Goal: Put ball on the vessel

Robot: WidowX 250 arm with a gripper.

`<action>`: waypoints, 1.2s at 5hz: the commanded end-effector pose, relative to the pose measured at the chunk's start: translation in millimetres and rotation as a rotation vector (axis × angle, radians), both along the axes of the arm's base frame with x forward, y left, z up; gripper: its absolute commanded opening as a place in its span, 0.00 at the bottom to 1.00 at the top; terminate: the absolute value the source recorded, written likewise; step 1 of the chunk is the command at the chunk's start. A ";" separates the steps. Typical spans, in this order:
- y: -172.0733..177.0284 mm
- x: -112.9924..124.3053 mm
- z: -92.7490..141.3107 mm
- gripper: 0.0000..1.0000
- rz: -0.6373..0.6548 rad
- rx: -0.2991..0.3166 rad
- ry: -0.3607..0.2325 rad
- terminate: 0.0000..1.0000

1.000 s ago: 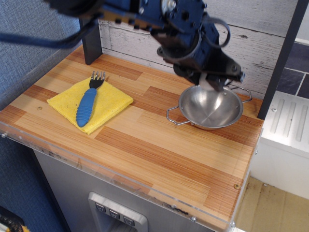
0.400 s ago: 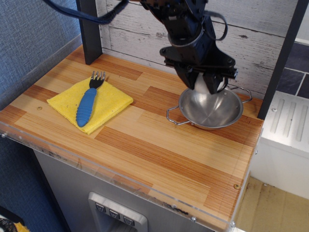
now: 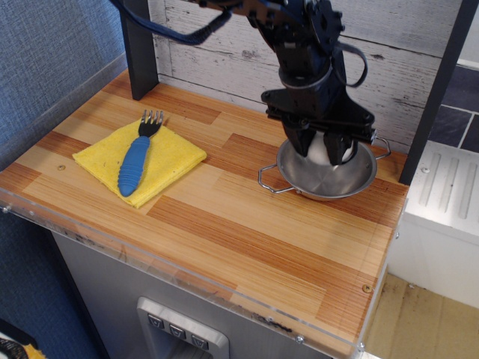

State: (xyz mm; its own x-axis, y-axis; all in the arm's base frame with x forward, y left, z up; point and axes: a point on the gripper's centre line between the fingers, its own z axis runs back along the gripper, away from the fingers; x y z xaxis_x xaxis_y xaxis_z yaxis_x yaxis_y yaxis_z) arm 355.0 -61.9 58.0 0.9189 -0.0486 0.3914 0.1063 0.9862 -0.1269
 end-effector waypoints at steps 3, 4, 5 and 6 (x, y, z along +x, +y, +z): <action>-2.9 -3.3 -5.3 1.00 0.060 -0.021 -0.029 0.00; -2.6 -8.2 -3.8 1.00 0.058 -0.042 -0.022 0.00; -2.5 -9.2 4.0 1.00 0.057 -0.046 -0.037 0.00; -0.8 -5.2 21.4 1.00 0.068 -0.058 -0.064 0.00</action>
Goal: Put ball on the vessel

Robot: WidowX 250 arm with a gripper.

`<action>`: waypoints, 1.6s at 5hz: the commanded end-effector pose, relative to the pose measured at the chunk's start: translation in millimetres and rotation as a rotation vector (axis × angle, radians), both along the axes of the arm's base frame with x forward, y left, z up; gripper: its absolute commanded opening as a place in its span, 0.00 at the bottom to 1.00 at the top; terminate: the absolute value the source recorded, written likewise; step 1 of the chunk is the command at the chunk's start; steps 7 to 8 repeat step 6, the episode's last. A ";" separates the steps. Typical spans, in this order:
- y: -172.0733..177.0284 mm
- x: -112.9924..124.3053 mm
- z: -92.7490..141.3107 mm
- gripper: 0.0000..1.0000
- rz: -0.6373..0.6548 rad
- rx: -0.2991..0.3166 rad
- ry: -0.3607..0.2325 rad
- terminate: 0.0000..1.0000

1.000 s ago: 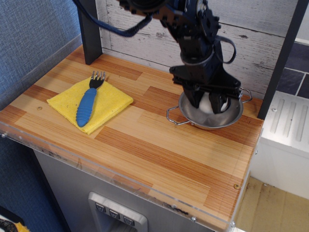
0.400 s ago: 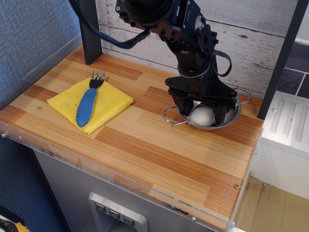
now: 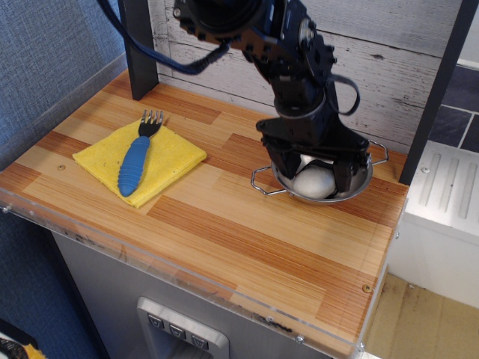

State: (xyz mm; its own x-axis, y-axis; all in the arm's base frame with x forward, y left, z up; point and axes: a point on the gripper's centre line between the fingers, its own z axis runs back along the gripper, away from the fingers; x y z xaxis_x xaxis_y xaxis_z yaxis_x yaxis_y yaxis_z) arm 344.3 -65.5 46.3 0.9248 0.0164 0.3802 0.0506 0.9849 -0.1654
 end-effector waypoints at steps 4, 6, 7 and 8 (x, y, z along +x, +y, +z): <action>1.5 -6.9 100.4 1.00 0.025 -0.041 -0.202 0.00; 1.5 -6.9 100.4 1.00 0.025 -0.041 -0.202 1.00; 1.5 -6.9 100.4 1.00 0.025 -0.041 -0.202 1.00; 1.5 -6.9 100.4 1.00 0.025 -0.041 -0.202 1.00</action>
